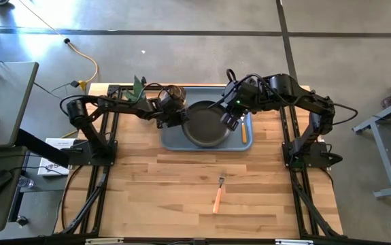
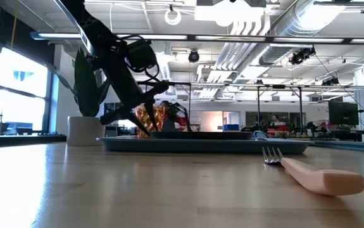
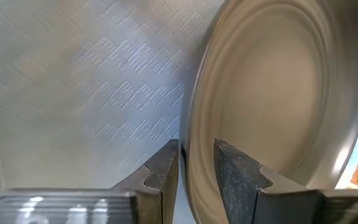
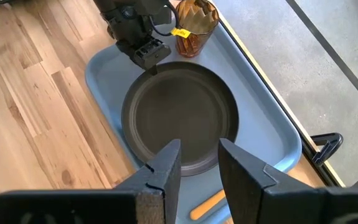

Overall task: Pick and place plate/cup/fork/spoon on tray
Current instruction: Put the black plate in the bottom center of the blue tray, then put the orange fork to the right of the black plate on the blue tray

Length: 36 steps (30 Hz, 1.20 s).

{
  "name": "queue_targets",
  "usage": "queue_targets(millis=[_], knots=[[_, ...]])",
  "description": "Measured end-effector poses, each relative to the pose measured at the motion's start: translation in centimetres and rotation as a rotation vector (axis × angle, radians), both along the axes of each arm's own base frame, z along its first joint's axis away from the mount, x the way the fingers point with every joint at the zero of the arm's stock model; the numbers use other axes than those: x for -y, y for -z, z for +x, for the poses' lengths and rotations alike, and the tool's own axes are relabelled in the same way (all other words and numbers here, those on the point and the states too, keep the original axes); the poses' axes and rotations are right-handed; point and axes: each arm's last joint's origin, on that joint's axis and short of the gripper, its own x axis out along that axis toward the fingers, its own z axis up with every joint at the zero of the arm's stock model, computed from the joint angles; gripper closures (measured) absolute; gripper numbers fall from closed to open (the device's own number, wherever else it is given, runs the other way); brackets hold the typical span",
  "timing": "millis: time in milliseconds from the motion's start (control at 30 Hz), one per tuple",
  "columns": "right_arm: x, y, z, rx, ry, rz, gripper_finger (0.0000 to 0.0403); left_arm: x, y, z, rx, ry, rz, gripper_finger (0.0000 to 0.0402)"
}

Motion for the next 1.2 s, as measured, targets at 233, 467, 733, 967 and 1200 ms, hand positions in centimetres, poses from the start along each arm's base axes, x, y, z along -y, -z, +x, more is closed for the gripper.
queue_targets(millis=[233, 467, 733, 967, 1200], knots=[[0.0, 0.0, 0.0, 0.0, 0.0, 0.0, 0.0304, 0.0, -0.8, -0.2, 0.022, 0.008, 0.02, 0.0311], [0.0, 0.0, 0.0, 0.004, 0.009, 0.005, 0.0304, -0.6, -1.9, -0.7, 0.05, 0.001, 0.043, 0.0311], [-0.1, 0.0, 0.0, 0.015, 0.006, 0.061, 0.0304, -1.1, -4.1, -1.6, 0.102, 0.041, 0.128, 0.0311], [-0.9, 0.1, 0.1, 0.034, -0.007, 0.193, 0.0304, -0.3, -7.5, -2.6, 0.179, 0.215, 0.292, 0.0312], [-3.2, 0.1, 0.1, 0.065, 0.039, 0.333, 0.0304, 1.6, -11.6, -4.0, 0.285, 0.406, 0.516, 0.0312]])
